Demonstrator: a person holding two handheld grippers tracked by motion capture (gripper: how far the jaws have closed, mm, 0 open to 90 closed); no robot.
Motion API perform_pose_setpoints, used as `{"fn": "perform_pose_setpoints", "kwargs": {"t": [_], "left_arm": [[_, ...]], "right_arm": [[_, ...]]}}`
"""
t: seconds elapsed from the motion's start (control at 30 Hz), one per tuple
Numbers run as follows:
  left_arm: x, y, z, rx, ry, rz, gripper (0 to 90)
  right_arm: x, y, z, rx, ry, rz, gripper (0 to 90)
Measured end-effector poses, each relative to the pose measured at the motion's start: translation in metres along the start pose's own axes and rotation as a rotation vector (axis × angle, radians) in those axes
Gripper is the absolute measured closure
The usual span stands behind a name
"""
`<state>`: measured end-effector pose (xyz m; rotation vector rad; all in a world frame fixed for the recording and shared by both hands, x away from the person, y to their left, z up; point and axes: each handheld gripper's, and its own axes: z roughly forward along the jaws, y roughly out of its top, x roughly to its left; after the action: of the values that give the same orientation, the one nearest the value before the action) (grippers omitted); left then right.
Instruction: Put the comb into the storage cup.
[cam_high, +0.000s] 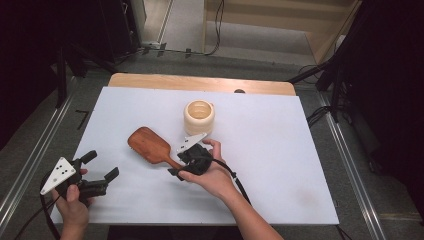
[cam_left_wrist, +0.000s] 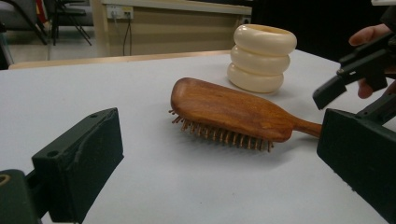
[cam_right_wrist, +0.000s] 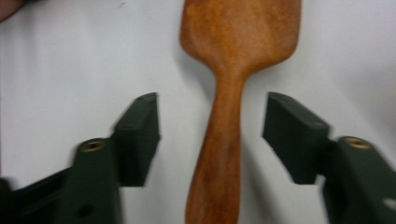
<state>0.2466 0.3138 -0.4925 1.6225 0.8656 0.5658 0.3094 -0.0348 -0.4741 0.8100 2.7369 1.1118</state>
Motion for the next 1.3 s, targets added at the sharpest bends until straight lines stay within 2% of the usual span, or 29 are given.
{"fn": "perform_pose_setpoints", "kwargs": {"t": [0.07, 0.2, 0.3, 0.4, 0.53, 0.7, 0.77, 0.87, 1.03, 1.3], "left_arm": [[0.0, 0.0, 0.0, 0.0, 0.0, 0.0, 0.3], [0.0, 0.0, 0.0, -0.002, 0.0, -0.001, 0.3], [0.0, 0.0, 0.0, -0.004, -0.001, -0.003, 0.3], [0.001, 0.0, 0.0, -0.005, -0.002, -0.003, 0.3], [0.001, 0.0, 0.0, -0.006, -0.004, -0.003, 0.3], [0.001, 0.0, 0.0, -0.004, -0.003, -0.003, 0.3], [0.001, 0.0, 0.0, -0.002, -0.002, -0.001, 0.3], [0.001, 0.0, 0.0, -0.001, -0.002, -0.002, 0.3], [0.001, 0.0, 0.0, -0.004, -0.004, -0.004, 0.3], [0.001, 0.0, 0.0, -0.007, -0.004, -0.007, 0.3]], "right_arm": [[-0.002, 0.004, 0.004, 0.023, -0.006, 0.013, 14.9], [-0.005, 0.01, 0.015, 0.063, -0.02, 0.046, 13.3], [-0.006, 0.011, 0.023, 0.083, -0.057, 0.05, 26.1], [-0.009, 0.012, 0.032, 0.09, -0.037, 0.077, 37.1], [-0.009, 0.014, 0.041, 0.109, -0.049, 0.08, 44.4], [-0.006, 0.017, 0.044, 0.104, -0.088, 0.05, 55.4], [-0.004, 0.016, 0.045, 0.102, -0.073, 0.033, 65.9], [-0.002, 0.016, 0.045, 0.099, -0.092, 0.017, 69.2], [-0.005, 0.008, 0.043, 0.042, -0.069, 0.05, 69.5], [-0.005, -0.004, 0.037, -0.082, -0.071, 0.05, 69.6]]}}
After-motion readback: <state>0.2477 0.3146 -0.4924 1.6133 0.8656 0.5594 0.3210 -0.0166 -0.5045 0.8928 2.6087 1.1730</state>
